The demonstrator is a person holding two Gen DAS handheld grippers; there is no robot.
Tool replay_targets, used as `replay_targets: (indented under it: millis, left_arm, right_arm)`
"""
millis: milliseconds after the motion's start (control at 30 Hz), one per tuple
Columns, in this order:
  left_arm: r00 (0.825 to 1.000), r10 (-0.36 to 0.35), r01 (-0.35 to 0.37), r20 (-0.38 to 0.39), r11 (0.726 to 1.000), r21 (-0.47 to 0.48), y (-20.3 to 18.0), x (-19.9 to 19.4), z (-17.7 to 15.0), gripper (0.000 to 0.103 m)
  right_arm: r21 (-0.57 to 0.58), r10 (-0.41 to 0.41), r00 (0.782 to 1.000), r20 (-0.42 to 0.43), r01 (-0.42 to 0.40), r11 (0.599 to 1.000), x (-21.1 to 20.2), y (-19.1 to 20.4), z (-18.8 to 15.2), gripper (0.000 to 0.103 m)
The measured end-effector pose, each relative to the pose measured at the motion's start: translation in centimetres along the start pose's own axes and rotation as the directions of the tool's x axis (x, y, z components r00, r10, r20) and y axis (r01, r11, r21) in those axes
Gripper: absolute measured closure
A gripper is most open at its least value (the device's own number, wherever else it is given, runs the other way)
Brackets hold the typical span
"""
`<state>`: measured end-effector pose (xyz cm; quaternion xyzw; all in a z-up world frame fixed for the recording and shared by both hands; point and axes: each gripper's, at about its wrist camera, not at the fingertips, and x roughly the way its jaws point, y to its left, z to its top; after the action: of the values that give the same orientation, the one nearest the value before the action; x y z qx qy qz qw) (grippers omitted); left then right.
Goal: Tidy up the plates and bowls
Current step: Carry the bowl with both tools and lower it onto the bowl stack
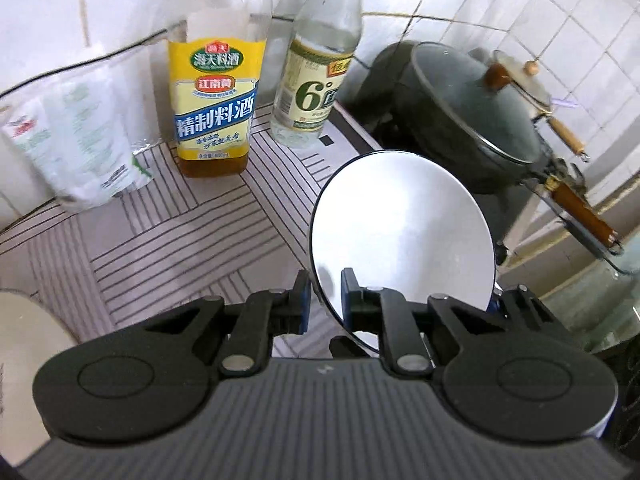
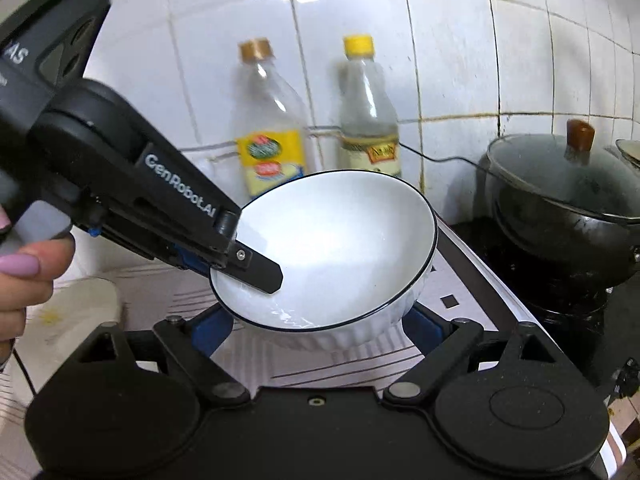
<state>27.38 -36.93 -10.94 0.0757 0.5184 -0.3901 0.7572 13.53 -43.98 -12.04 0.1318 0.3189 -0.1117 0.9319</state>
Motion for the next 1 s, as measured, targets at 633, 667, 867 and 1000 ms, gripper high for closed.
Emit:
replay_targets:
  millis: [633, 667, 867, 1000]
  left_arm:
    - [0.996, 0.079, -0.077, 0.028, 0.996, -0.054, 0.3, -10.6, -6.5, 0.09]
    - [0.996, 0.082, -0.081, 0.027, 0.995, -0.058, 0.5, -10.8, -6.8, 0.09]
    - [0.995, 0.104, -0.103, 0.005, 0.987, -0.121, 2.1, -10.8, -8.5, 0.09]
    - [0.995, 0.098, -0.101, -0.03, 0.983, -0.156, 3.1, -9.9, -10.0, 0.09]
  right_arm:
    - [-0.078, 0.188, 0.982, 0.001, -0.188, 0.979, -9.0, 5.8, 0.6, 0.009]
    - [-0.075, 0.197, 0.98, -0.002, -0.197, 0.978, -9.2, 5.9, 0.5, 0.009]
    - [-0.039, 0.295, 0.955, -0.041, -0.297, 0.954, -9.7, 6.0, -0.4, 0.009]
    - [0.003, 0.346, 0.937, -0.058, -0.346, 0.938, -9.2, 5.6, -1.5, 0.009]
